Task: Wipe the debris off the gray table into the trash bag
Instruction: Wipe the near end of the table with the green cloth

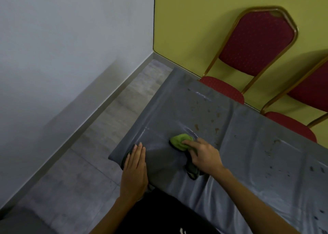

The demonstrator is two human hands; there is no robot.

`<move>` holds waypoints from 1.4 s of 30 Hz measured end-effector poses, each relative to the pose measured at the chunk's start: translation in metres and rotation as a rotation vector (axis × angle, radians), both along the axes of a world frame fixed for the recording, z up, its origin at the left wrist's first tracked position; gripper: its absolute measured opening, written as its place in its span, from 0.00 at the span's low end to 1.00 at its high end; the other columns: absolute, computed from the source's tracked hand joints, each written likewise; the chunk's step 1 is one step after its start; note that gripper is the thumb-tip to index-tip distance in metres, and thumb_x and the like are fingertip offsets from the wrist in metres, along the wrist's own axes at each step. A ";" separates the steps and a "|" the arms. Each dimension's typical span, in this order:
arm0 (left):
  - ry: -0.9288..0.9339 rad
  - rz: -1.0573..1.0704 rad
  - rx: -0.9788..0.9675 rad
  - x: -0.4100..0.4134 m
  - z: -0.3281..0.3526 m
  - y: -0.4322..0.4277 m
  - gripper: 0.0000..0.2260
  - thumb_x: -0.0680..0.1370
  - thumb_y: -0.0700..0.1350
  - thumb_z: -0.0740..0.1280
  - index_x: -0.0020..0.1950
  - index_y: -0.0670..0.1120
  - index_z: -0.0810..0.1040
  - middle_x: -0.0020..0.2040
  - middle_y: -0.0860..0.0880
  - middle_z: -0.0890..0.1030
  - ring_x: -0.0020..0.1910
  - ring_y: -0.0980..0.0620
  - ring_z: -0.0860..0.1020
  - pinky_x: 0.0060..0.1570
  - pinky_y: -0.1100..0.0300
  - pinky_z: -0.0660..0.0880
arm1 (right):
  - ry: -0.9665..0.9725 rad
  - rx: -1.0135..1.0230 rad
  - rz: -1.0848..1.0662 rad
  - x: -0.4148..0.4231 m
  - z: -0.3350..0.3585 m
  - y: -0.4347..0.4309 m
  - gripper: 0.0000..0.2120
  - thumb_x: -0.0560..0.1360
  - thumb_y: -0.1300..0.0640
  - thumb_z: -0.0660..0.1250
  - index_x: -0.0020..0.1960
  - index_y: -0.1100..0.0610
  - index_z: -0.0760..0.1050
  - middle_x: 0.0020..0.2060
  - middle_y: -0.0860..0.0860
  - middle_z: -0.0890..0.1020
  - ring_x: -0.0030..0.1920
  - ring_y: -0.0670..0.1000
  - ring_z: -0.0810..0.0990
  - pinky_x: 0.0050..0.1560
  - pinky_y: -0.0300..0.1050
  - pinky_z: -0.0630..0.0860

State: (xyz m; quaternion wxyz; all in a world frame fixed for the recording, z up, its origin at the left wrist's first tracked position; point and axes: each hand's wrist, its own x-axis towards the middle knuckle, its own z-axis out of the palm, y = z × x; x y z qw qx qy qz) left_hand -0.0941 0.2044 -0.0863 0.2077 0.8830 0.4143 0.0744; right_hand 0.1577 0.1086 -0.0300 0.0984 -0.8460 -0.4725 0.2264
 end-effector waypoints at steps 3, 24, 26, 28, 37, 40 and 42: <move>-0.007 -0.001 0.003 -0.001 -0.002 0.001 0.23 0.82 0.43 0.52 0.76 0.38 0.64 0.77 0.42 0.64 0.77 0.44 0.61 0.71 0.45 0.66 | 0.067 0.083 -0.146 -0.004 0.001 0.008 0.19 0.75 0.53 0.67 0.65 0.41 0.75 0.54 0.49 0.80 0.53 0.53 0.80 0.49 0.44 0.76; 0.019 0.022 -0.039 0.013 -0.003 0.001 0.26 0.82 0.48 0.49 0.77 0.37 0.58 0.79 0.40 0.56 0.79 0.43 0.54 0.76 0.45 0.55 | 0.063 0.099 -0.228 0.020 0.006 0.018 0.18 0.76 0.57 0.67 0.64 0.47 0.77 0.53 0.53 0.81 0.53 0.56 0.80 0.51 0.45 0.74; -0.006 0.027 -0.031 0.019 -0.002 0.002 0.26 0.82 0.49 0.51 0.77 0.36 0.59 0.79 0.39 0.56 0.79 0.42 0.54 0.76 0.44 0.55 | 0.102 0.163 -0.228 -0.004 0.005 0.021 0.17 0.75 0.58 0.68 0.63 0.49 0.79 0.55 0.53 0.82 0.55 0.56 0.80 0.55 0.44 0.74; -0.018 0.012 -0.005 0.027 -0.002 0.005 0.26 0.82 0.48 0.52 0.77 0.35 0.60 0.79 0.38 0.58 0.79 0.41 0.55 0.75 0.43 0.58 | 0.176 0.194 -0.168 -0.039 0.000 0.024 0.17 0.74 0.58 0.69 0.62 0.51 0.79 0.59 0.51 0.82 0.60 0.55 0.79 0.61 0.44 0.73; 0.081 -0.087 0.025 0.041 -0.003 0.027 0.25 0.83 0.48 0.52 0.78 0.38 0.58 0.80 0.40 0.55 0.79 0.43 0.52 0.77 0.47 0.54 | -0.048 -0.025 0.106 -0.037 -0.006 0.030 0.22 0.70 0.54 0.61 0.63 0.40 0.70 0.62 0.46 0.77 0.55 0.56 0.81 0.46 0.50 0.78; 0.093 -0.117 0.033 0.038 0.001 0.030 0.26 0.83 0.49 0.51 0.78 0.38 0.59 0.79 0.40 0.57 0.79 0.43 0.54 0.77 0.47 0.54 | -0.101 -0.033 -0.066 0.010 -0.002 0.034 0.20 0.71 0.55 0.62 0.62 0.42 0.72 0.59 0.50 0.80 0.53 0.57 0.81 0.45 0.49 0.77; 0.099 -0.104 0.026 0.041 0.003 0.028 0.26 0.82 0.50 0.49 0.77 0.37 0.60 0.79 0.40 0.57 0.79 0.42 0.54 0.76 0.45 0.55 | -0.054 0.000 -0.275 0.035 0.001 0.036 0.18 0.72 0.57 0.62 0.61 0.46 0.74 0.55 0.53 0.81 0.50 0.58 0.80 0.41 0.46 0.74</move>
